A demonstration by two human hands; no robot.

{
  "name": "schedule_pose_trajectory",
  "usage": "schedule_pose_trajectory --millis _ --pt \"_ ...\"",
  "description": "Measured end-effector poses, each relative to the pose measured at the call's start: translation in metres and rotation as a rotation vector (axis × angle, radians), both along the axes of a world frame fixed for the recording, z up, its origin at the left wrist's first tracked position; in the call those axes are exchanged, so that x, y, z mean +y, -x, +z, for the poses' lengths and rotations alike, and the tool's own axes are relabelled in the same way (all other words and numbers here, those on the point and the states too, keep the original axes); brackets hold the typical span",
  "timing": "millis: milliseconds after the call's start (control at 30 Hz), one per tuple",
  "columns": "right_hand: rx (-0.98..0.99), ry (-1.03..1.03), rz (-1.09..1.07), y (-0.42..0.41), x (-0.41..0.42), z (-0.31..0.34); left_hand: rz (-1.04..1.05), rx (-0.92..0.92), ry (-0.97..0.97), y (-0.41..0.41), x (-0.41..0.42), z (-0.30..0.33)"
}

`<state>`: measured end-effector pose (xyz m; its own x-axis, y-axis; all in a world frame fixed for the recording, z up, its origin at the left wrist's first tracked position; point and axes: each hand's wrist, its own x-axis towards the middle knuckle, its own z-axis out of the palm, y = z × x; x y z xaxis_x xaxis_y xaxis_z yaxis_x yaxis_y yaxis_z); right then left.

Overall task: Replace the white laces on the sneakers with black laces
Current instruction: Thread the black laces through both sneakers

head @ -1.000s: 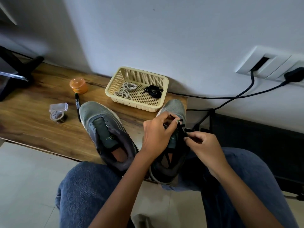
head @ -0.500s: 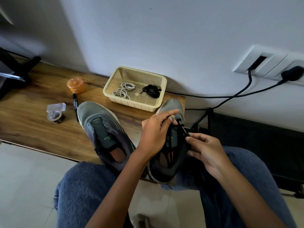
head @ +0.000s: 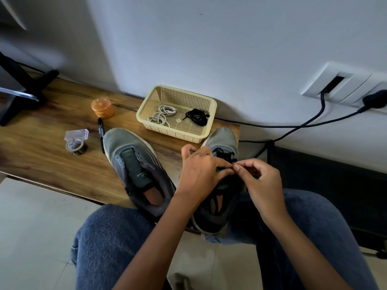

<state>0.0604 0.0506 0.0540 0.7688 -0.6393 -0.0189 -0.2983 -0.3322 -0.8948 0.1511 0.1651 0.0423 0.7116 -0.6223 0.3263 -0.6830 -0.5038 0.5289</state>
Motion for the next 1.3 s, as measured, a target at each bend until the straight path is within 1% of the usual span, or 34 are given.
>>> schedule_pose_trajectory --millis 133,233,333,400,600,733,867,1033,1167,1233,1300 --pt "0.032 -0.007 -0.049 -0.001 -0.004 -0.002 0.043 0.093 0.048 -0.002 0.004 0.005" --pt "0.091 -0.049 -0.041 0.001 -0.003 -0.003 0.098 0.085 0.029 -0.003 0.006 0.004" --pt "0.146 -0.089 -0.06 0.008 -0.003 -0.008 0.118 0.077 -0.036 -0.001 0.005 0.0" --pt "0.136 -0.17 -0.095 0.01 -0.004 -0.011 0.119 0.108 -0.046 0.0 0.003 -0.002" --pt "0.085 -0.542 -0.2 0.009 -0.007 -0.015 0.088 0.185 -0.036 0.006 -0.004 -0.007" --pt "0.058 -0.617 -0.218 0.011 -0.008 -0.015 0.088 0.143 -0.045 0.007 -0.007 -0.011" --pt "0.05 -0.631 -0.209 0.011 -0.007 -0.013 0.123 0.132 -0.004 0.007 -0.009 -0.012" --pt "0.057 -0.624 -0.205 0.011 -0.007 -0.012 0.104 0.156 -0.014 0.006 -0.011 -0.014" --pt "0.067 -0.501 -0.163 0.012 -0.006 -0.01 0.096 0.142 -0.05 0.006 -0.013 -0.015" --pt "0.076 -0.383 -0.108 0.011 -0.005 -0.009 0.091 0.173 -0.048 0.007 -0.012 -0.014" --pt "0.088 -0.312 -0.067 0.011 -0.004 -0.008 0.098 0.221 -0.014 0.008 -0.012 -0.013"
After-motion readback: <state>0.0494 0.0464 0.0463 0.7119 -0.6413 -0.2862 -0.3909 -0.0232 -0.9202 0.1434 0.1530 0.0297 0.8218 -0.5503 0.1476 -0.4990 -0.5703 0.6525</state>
